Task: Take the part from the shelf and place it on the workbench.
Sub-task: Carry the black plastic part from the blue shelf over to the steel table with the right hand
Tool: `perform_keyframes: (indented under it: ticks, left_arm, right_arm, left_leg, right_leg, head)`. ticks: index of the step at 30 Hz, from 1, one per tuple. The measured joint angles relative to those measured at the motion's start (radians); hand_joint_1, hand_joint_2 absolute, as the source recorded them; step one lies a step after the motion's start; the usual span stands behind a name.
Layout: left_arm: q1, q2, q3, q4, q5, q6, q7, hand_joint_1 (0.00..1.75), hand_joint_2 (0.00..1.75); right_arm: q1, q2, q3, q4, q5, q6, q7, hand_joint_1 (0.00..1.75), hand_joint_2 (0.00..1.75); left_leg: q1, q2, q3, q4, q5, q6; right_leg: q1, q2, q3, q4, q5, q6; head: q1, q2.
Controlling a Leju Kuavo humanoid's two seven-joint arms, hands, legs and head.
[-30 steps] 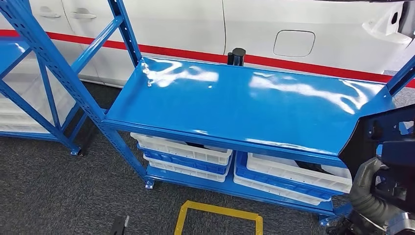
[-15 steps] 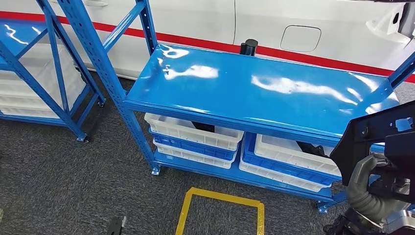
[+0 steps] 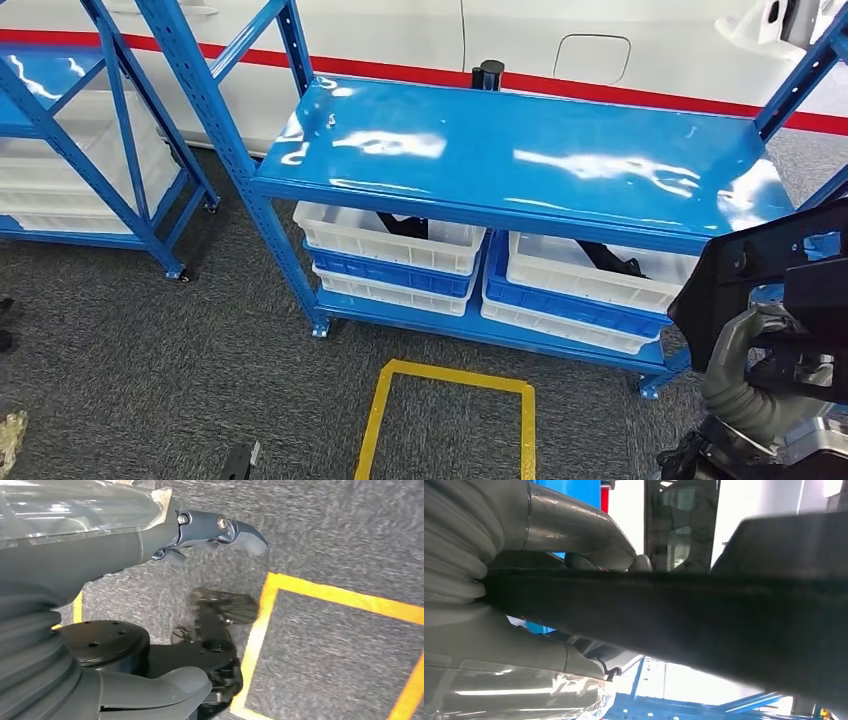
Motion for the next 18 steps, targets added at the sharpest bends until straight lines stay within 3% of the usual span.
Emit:
perform_keyframes:
  ticks: [1, 3, 5, 7, 8, 10, 11, 13, 15, 16, 17, 18]
  left_arm:
    - [0.000, 0.003, 0.000, 0.002, 0.000, -0.012, 0.005, 0.00, 1.75]
    - [-0.001, 0.011, 0.000, 0.006, -0.001, -0.036, 0.013, 0.00, 1.75]
    - [-0.003, 0.026, 0.001, 0.008, -0.008, -0.043, 0.007, 0.00, 1.75]
    - [-0.005, 0.044, 0.003, 0.009, -0.023, -0.030, -0.008, 0.00, 1.75]
    - [-0.003, 0.051, 0.005, 0.010, -0.032, -0.020, -0.015, 0.00, 1.75]
    - [0.005, 0.062, 0.010, 0.010, -0.048, -0.004, -0.021, 0.00, 1.75]
    - [0.008, 0.065, 0.013, 0.010, -0.053, 0.001, -0.022, 0.00, 1.75]
    - [0.011, 0.069, 0.018, 0.010, -0.059, 0.008, -0.023, 0.00, 1.75]
    - [0.014, 0.070, 0.022, 0.010, -0.066, 0.019, -0.027, 0.00, 1.75]
    - [0.016, 0.068, 0.022, 0.010, -0.069, 0.026, -0.031, 0.00, 1.75]
    - [0.019, 0.065, 0.023, 0.010, -0.072, 0.034, -0.035, 0.00, 1.75]
    - [0.020, 0.057, 0.023, 0.011, -0.072, 0.041, -0.038, 0.00, 1.75]
  right_arm:
    - [0.000, 0.001, 0.000, 0.000, 0.000, 0.003, 0.000, 1.75, 1.75]
    - [-0.001, 0.002, 0.000, 0.001, 0.000, 0.010, 0.000, 1.75, 1.75]
    - [0.000, 0.002, 0.000, 0.001, 0.001, 0.014, 0.002, 1.75, 1.75]
    - [0.000, 0.004, -0.003, -0.002, 0.004, 0.020, 0.004, 1.75, 1.75]
    - [0.000, 0.006, -0.005, -0.004, 0.006, 0.024, 0.005, 1.75, 1.75]
    - [0.003, 0.010, -0.011, -0.006, 0.011, 0.035, 0.007, 1.75, 1.75]
    - [0.005, 0.012, -0.015, -0.006, 0.012, 0.038, 0.009, 1.75, 1.75]
    - [0.008, 0.014, -0.020, -0.006, 0.014, 0.041, 0.011, 1.75, 1.75]
    - [0.009, 0.016, -0.023, -0.006, 0.016, 0.045, 0.012, 1.75, 1.75]
    - [0.010, 0.017, -0.024, -0.006, 0.017, 0.047, 0.012, 1.75, 1.75]
    - [0.011, 0.017, -0.025, -0.006, 0.017, 0.049, 0.013, 1.75, 1.75]
    - [0.012, 0.017, -0.025, -0.006, 0.017, 0.051, 0.015, 1.75, 1.75]
  left_leg:
    - [0.005, 0.000, -0.004, 0.053, -0.015, -0.005]
    - [0.016, 0.000, 0.030, 0.067, 0.020, -0.014]
    - [0.027, -0.001, 0.123, -0.042, 0.055, -0.023]
    - [0.027, -0.005, 0.198, -0.155, 0.044, -0.023]
    - [0.024, -0.007, 0.210, -0.181, 0.033, -0.017]
    - [0.018, -0.004, 0.197, -0.190, 0.041, 0.007]
    - [0.017, -0.002, 0.187, -0.193, 0.052, 0.021]
    - [0.016, 0.003, 0.159, -0.197, 0.078, 0.045]
    - [0.011, 0.005, 0.127, -0.197, 0.104, 0.053]
    - [0.008, 0.007, 0.111, -0.196, 0.118, 0.054]
    - [0.005, 0.008, 0.095, -0.195, 0.131, 0.055]
    - [0.003, 0.009, 0.079, -0.194, 0.145, 0.055]
  right_leg:
    - [-0.001, 0.000, -0.014, 0.003, 0.012, 0.002]
    - [-0.005, 0.000, -0.046, 0.015, 0.030, 0.011]
    - [-0.008, 0.000, -0.078, 0.035, 0.041, 0.021]
    - [-0.006, 0.000, -0.100, 0.055, 0.049, 0.033]
    - [-0.005, -0.001, -0.108, 0.059, 0.055, 0.042]
    - [-0.005, -0.001, -0.118, 0.058, 0.068, 0.060]
    - [-0.006, 0.000, -0.127, 0.064, 0.060, 0.063]
    - [-0.006, 0.001, -0.158, 0.128, -0.006, 0.050]
    - [-0.004, 0.002, -0.192, 0.253, -0.094, 0.036]
    - [-0.002, 0.003, -0.199, 0.311, -0.116, 0.038]
    - [-0.001, 0.003, -0.193, 0.344, -0.115, 0.046]
    - [0.001, 0.003, -0.169, 0.341, -0.097, 0.055]
  head:
    - [0.000, 0.000]
    - [0.000, 0.000]
    - [-0.001, 0.000]
    - [-0.002, 0.000]
    - [-0.002, 0.000]
    - [-0.002, 0.000]
    - [-0.002, 0.000]
    - [0.002, 0.000]
    - [0.005, 0.000]
    - [0.006, 0.000]
    - [0.006, 0.000]
    - [0.006, 0.000]
